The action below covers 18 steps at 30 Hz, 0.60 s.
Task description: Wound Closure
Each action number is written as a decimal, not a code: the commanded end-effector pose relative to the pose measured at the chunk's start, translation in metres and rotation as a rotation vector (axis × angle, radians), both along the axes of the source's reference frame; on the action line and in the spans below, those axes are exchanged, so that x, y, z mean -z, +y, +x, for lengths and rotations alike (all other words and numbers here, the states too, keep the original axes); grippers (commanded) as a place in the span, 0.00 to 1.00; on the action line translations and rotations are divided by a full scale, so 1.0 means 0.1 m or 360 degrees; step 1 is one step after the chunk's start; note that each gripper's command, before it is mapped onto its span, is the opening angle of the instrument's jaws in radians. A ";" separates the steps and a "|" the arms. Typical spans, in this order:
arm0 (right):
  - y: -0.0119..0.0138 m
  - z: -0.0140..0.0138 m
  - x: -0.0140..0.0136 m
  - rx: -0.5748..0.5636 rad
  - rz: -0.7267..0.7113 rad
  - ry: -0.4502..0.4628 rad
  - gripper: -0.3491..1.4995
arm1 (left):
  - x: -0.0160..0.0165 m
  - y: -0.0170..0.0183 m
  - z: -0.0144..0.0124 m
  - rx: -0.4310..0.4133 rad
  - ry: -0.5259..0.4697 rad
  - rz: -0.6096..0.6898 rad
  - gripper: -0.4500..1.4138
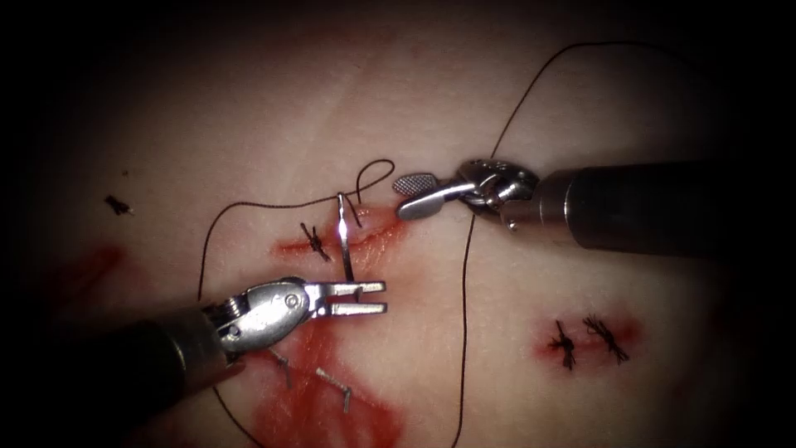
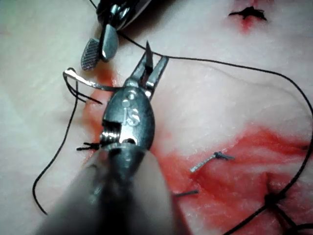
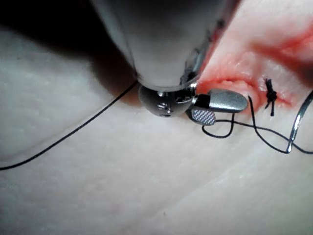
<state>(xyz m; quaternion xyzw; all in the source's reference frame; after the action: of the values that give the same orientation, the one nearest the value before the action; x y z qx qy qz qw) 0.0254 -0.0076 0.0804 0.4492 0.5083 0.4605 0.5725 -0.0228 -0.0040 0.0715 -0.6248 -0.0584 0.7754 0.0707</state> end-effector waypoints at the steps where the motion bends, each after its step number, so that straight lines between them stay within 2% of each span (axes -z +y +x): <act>1: 0.000 0.010 -0.002 -0.0010 0.0032 0.0025 0.99 | -0.004 0.004 -0.005 0.0007 0.0013 -0.0066 0.00; 3: 0.000 0.011 -0.002 -0.0014 0.0062 0.0028 0.99 | 0.004 0.017 -0.001 0.0035 0.0074 -0.0260 0.00; 4: 0.000 0.011 -0.002 -0.0014 0.0062 0.0028 0.99 | 0.004 0.017 -0.001 0.0035 0.0074 -0.0260 0.00; 5: 0.000 0.011 -0.002 -0.0027 0.0099 0.0046 0.99 | 0.009 0.026 0.000 0.0048 0.0111 -0.0351 0.00; 7: 0.001 0.011 -0.002 -0.0029 0.0099 0.0050 0.99 | 0.011 0.030 0.001 0.0053 0.0125 -0.0380 0.00; 10: 0.003 0.009 0.000 -0.0050 0.0150 0.0087 0.99 | 0.015 0.039 0.003 0.0056 0.0182 -0.0531 0.00; 18: 0.008 0.000 0.006 -0.0059 0.0192 0.0133 0.99 | 0.013 0.037 0.000 0.0046 0.0268 -0.0763 0.00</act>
<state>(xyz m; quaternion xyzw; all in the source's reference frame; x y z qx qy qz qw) 0.0248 -0.0066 0.0793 0.4911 0.5113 0.4830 0.5139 -0.0223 -0.0006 0.0695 -0.5578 0.1412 0.8155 -0.0630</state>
